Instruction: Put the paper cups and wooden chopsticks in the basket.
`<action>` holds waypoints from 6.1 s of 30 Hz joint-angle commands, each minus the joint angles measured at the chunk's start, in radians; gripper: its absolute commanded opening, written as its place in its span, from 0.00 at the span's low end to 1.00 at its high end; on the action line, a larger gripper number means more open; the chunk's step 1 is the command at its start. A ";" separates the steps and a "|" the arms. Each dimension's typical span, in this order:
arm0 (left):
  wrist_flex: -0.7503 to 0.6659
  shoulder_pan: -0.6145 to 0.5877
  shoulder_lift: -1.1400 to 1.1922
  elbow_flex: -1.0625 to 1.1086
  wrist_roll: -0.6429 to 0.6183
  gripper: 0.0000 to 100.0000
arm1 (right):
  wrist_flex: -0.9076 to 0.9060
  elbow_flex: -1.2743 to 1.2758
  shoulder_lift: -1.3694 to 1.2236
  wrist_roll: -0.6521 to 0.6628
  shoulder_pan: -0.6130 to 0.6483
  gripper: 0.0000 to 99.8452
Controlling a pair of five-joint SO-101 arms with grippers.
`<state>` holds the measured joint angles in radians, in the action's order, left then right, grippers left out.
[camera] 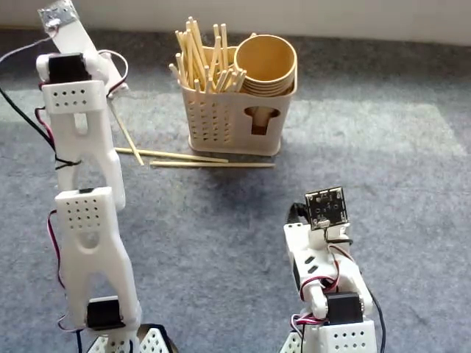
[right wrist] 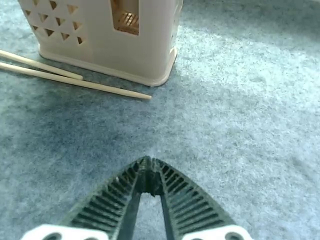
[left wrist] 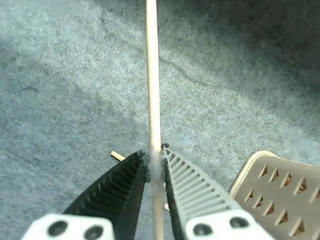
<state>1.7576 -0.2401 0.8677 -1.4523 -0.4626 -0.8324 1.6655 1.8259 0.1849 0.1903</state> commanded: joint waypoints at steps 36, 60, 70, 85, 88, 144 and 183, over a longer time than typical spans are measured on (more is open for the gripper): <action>-0.577 0.328 -0.737 0.260 0.009 0.01 | 0.028 0.005 0.012 0.015 -0.007 0.01; -0.910 0.384 -0.472 0.291 0.158 0.01 | 0.028 0.007 0.012 0.061 0.030 0.01; -0.904 0.367 -0.384 0.297 0.153 0.01 | 0.028 0.007 0.012 0.063 0.030 0.01; -0.763 0.341 -0.328 0.297 0.152 0.01 | 0.028 0.007 0.012 0.063 0.030 0.01; -0.710 0.318 -0.328 0.297 0.150 0.01 | 0.028 0.007 0.012 0.063 0.030 0.01; -0.026 0.312 -0.335 0.064 0.150 0.19 | 0.028 0.021 0.012 0.063 0.031 0.01; -0.348 0.366 -0.182 -0.179 0.071 0.11 | 0.028 0.021 0.012 0.064 0.031 0.01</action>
<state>1.4415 0.0867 0.6974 -1.6272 -0.3629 -0.8324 1.6701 1.8259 0.2371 0.2102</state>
